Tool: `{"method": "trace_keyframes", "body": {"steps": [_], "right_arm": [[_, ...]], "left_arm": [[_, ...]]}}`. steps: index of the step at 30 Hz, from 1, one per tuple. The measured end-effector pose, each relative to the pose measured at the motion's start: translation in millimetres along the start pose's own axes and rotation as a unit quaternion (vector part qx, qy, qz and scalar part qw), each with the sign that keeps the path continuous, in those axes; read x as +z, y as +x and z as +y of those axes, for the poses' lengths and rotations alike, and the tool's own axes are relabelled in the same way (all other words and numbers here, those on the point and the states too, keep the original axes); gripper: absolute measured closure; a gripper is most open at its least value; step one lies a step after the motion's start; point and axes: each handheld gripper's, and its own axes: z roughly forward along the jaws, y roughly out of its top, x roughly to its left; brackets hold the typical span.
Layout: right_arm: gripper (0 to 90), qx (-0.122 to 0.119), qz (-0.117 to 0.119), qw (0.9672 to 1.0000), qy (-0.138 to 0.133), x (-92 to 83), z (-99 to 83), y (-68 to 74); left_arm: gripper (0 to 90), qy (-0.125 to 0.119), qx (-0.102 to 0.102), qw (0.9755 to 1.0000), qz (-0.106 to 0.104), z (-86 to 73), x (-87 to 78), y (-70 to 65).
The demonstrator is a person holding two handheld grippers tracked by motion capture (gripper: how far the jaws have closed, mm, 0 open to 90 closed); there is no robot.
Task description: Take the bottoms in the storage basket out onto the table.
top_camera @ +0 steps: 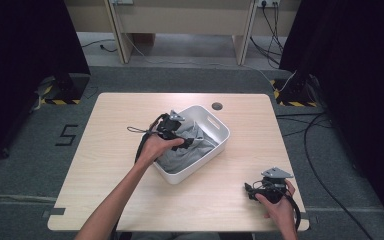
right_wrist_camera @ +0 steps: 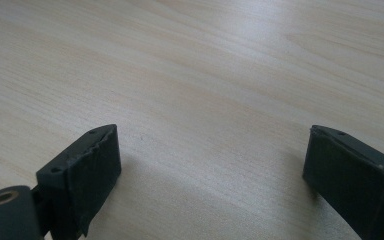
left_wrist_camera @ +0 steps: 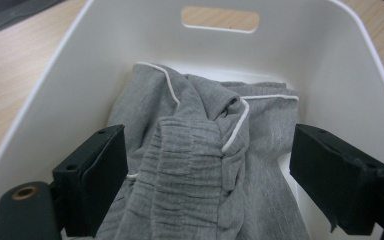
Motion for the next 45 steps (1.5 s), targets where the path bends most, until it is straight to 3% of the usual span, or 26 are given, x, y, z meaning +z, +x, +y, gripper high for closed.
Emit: {"method": "trace_keyframes", "body": {"steps": [9,26,30,45], "right_arm": [[9.1,0.000,0.000,1.0000,0.000,0.0,0.0,0.0],[9.1,-0.002,-0.001,1.0000,0.000,0.0,0.0,-0.2],[9.1,0.000,0.000,1.0000,0.000,0.0,0.0,0.0],[9.1,-0.002,0.000,1.0000,0.000,-0.3,-0.2,-0.5]], "left_arm": [[14.8,0.029,-0.007,0.9995,0.014,-0.4,20.5,2.0],[14.4,0.070,-0.010,0.9975,0.007,-6.5,47.8,2.3],[14.4,0.076,-0.019,0.9968,0.008,-6.5,51.0,3.1],[12.0,0.101,0.014,0.9946,0.020,-13.7,64.0,-3.0]]}}
